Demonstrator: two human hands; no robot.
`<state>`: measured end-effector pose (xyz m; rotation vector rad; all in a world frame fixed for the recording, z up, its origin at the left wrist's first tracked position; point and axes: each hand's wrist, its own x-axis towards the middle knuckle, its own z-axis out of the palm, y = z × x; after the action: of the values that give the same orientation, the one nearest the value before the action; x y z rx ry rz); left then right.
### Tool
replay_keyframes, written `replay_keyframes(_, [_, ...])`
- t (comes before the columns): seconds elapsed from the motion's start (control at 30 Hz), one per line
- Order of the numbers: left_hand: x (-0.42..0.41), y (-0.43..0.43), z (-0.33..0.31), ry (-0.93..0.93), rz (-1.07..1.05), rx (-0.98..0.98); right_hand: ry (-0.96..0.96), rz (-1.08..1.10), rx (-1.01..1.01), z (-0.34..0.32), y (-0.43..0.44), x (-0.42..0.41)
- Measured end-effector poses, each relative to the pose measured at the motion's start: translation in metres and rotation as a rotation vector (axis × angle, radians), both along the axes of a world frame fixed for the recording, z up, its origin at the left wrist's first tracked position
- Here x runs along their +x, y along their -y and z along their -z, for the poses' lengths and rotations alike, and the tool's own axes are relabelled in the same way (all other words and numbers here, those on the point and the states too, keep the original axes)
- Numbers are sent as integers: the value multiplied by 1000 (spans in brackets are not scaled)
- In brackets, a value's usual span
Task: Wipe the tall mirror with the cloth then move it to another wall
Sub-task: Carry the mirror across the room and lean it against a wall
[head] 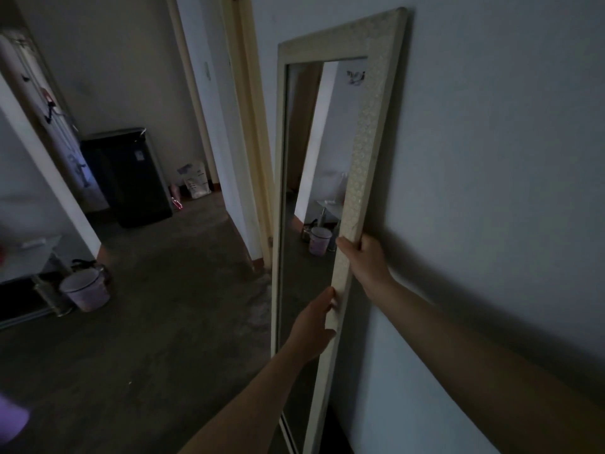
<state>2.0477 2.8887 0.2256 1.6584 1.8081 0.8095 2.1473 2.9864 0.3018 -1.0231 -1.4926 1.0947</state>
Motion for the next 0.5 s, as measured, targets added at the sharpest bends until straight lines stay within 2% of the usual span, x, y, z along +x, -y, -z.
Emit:
replay_keyframes(0.23, [-2,2,-2,27,-13,-17,-13,-25,-94,8,3,14])
replay_keyframes(0.5, [-2,7,-4,-79,-12,3,-9,-64,-114,4,12,25])
